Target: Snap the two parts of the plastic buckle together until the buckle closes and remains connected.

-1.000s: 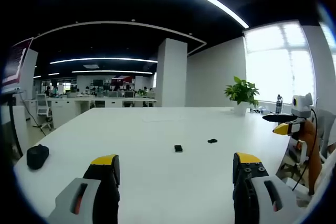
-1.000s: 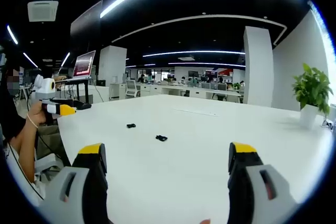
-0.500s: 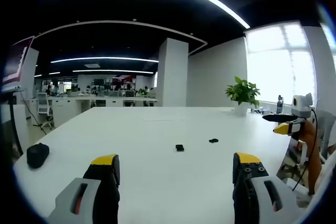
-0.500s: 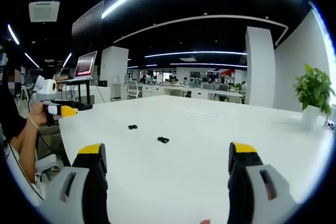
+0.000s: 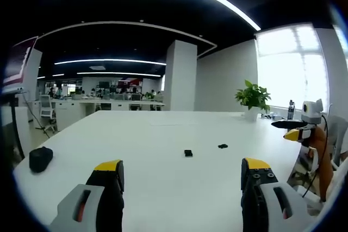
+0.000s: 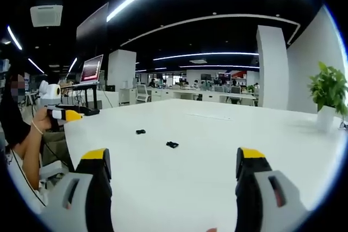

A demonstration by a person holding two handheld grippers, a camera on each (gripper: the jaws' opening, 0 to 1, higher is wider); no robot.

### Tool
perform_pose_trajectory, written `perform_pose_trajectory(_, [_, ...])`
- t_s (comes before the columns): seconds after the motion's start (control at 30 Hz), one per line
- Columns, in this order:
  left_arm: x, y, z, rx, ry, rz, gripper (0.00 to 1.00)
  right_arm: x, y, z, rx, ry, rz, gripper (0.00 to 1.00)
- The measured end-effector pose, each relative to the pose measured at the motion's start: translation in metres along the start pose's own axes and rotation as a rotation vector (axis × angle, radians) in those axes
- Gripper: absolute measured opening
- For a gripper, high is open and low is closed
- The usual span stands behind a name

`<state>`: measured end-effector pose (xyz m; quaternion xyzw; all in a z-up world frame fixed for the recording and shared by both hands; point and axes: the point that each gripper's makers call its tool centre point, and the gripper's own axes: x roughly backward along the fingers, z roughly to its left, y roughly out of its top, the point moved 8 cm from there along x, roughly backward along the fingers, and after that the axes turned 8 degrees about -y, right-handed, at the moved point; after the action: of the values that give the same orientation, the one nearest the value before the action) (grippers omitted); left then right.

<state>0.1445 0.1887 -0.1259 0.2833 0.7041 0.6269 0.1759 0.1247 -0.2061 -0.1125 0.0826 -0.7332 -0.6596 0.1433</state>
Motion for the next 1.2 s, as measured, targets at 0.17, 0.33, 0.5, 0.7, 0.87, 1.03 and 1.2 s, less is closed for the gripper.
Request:
perform_pose_trajectory(0.17, [-0.001, -0.001, 0.001, 0.001, 0.0, 0.004, 0.9, -0.006, 0.003, 0.0, 0.001, 0.03, -0.018, 0.96])
perform_pose_trajectory(0.33, [-0.002, -0.001, 0.0, 0.001, -0.004, 0.003, 0.9, -0.014, 0.003, -0.001, 0.007, 0.052, -0.009, 0.97])
perform_pose_trajectory(0.5, [-0.003, -0.002, 0.0, 0.004, -0.004, 0.008, 0.9, -0.022, 0.005, 0.0, 0.004, 0.078, -0.013, 0.98])
perform_pose_trajectory(0.7, [-0.004, -0.004, 0.0, 0.007, -0.008, 0.009, 0.9, -0.033, 0.003, -0.004, -0.018, 0.107, -0.012, 0.99])
perform_pose_trajectory(0.87, [-0.005, -0.006, 0.003, 0.014, -0.005, 0.014, 0.9, -0.04, 0.003, -0.008, -0.011, 0.1, -0.027, 1.0])
perform_pose_trajectory(1.03, [-0.005, -0.006, 0.003, 0.017, -0.006, 0.011, 0.9, -0.047, 0.001, -0.012, -0.006, 0.105, -0.036, 1.0])
perform_pose_trajectory(1.2, [-0.007, -0.006, 0.004, 0.018, -0.009, 0.013, 0.9, -0.056, -0.002, -0.017, -0.02, 0.111, -0.033, 1.0])
